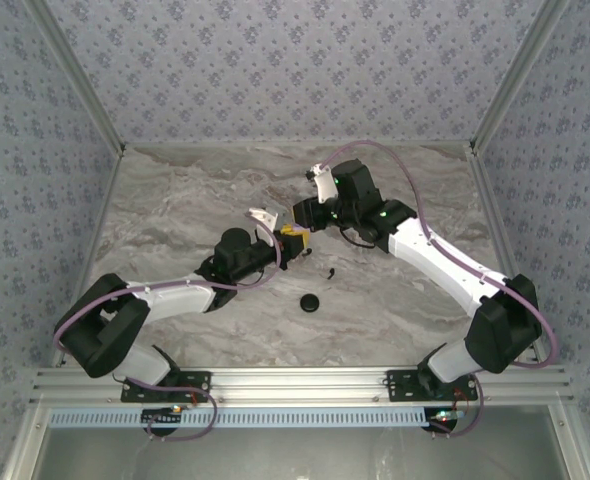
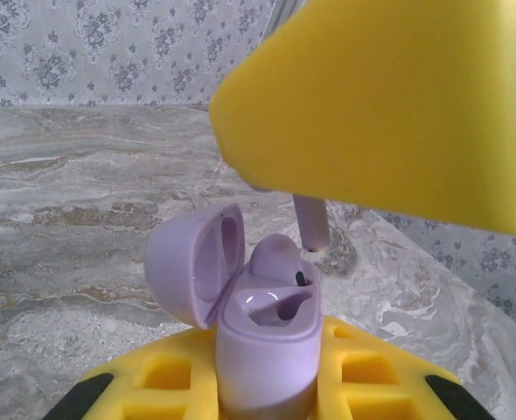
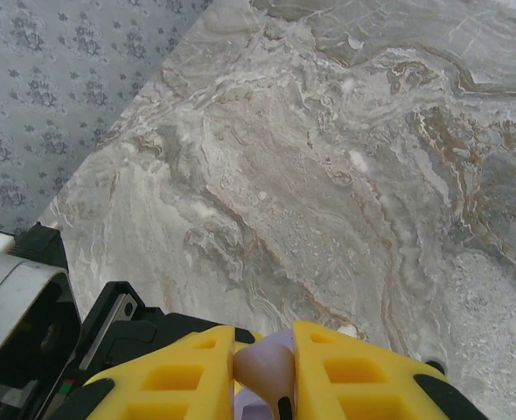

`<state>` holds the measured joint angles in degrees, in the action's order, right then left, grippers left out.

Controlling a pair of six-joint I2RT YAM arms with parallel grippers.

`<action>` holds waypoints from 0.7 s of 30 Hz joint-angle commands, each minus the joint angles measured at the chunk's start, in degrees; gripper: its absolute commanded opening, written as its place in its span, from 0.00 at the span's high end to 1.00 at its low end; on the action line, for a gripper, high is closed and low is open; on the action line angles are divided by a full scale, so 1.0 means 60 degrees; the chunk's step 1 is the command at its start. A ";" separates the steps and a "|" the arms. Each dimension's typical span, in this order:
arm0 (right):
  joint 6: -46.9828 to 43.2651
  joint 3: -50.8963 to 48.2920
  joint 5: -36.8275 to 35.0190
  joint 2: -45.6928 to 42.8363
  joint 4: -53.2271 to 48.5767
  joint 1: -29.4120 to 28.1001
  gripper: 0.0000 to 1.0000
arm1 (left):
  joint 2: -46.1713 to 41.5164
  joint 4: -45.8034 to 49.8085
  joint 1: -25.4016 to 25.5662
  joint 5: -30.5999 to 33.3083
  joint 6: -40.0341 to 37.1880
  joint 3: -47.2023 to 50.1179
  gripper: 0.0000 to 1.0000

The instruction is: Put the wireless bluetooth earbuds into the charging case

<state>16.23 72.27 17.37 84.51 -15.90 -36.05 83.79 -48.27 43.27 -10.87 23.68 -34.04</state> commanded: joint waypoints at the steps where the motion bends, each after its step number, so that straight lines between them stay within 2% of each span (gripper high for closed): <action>1: 0.0277 -0.0190 -0.0078 -0.0228 0.0462 -0.0084 0.79 | -0.0039 -0.0564 0.0062 0.0155 0.0349 -0.0332 0.79; 21: 0.0307 -0.0575 -0.0235 -0.0417 0.0695 -0.0162 0.78 | -0.0200 -0.0601 0.0065 0.0425 0.0828 -0.0449 0.79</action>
<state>17.34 69.36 16.32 83.77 -11.97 -36.69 83.79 -49.74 43.27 -9.37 28.14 -34.81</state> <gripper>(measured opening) 0.217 0.211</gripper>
